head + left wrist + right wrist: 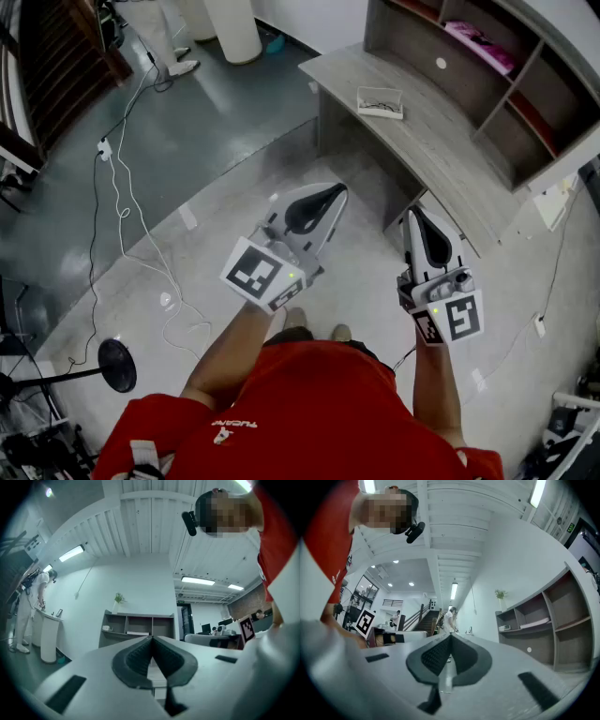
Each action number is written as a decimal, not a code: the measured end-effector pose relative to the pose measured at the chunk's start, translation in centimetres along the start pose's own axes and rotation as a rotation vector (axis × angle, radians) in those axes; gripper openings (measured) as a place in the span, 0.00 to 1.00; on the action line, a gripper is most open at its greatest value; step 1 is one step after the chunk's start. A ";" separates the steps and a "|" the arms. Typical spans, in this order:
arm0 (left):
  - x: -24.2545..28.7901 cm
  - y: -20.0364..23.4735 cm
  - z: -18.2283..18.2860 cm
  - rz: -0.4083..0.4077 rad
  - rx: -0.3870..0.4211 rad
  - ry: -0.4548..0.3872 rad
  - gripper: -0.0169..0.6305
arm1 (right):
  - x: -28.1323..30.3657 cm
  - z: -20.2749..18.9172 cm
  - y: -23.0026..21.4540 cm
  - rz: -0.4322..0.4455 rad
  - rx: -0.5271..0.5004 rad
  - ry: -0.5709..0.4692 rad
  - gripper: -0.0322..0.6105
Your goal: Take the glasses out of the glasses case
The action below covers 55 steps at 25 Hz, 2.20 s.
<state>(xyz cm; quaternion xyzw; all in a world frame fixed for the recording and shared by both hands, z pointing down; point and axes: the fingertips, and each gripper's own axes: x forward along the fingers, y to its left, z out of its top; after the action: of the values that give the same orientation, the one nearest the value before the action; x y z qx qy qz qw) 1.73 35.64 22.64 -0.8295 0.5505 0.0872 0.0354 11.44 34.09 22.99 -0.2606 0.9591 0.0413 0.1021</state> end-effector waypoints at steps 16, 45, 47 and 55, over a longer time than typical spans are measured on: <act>-1.0 3.6 0.0 -0.030 0.003 -0.014 0.04 | 2.4 -1.2 1.2 -0.055 -0.006 0.003 0.06; 6.5 16.7 -4.0 -0.106 0.022 0.024 0.04 | 12.6 -6.1 -7.2 -0.206 -0.064 0.028 0.06; 8.9 17.7 -4.6 -0.112 0.028 0.032 0.04 | 13.6 -6.6 -9.6 -0.212 -0.062 0.025 0.06; 20.6 20.8 -8.0 -0.140 0.026 0.080 0.04 | 17.7 -8.4 -19.6 -0.208 -0.063 0.052 0.06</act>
<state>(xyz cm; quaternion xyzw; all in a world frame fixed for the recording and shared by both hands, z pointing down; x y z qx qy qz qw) -8.78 7.61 27.46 -0.8684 0.4930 0.0442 0.0303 4.98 7.39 26.85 -0.3629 0.9274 0.0539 0.0727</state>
